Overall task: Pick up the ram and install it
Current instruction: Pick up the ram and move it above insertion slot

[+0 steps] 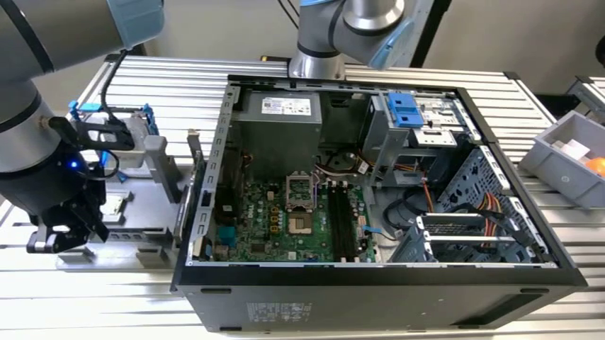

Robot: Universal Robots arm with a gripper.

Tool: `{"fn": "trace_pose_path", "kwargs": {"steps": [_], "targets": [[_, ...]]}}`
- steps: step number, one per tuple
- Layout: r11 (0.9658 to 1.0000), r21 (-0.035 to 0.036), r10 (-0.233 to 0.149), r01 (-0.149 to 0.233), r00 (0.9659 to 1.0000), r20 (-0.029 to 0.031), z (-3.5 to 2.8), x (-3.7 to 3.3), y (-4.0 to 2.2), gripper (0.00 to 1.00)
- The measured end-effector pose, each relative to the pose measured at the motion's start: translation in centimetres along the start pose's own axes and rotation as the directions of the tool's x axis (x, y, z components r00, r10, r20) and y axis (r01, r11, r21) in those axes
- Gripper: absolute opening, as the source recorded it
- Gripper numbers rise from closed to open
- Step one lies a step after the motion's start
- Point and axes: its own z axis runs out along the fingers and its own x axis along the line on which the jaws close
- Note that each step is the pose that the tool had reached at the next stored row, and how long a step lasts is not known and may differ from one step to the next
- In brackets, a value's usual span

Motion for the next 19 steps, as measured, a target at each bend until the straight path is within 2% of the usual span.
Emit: {"fn": "trace_pose_path", "kwargs": {"steps": [19], "targets": [[1.0,0.0001,0.0,0.0,1.0,0.0,-1.53,-0.02,0.02,0.0]]}}
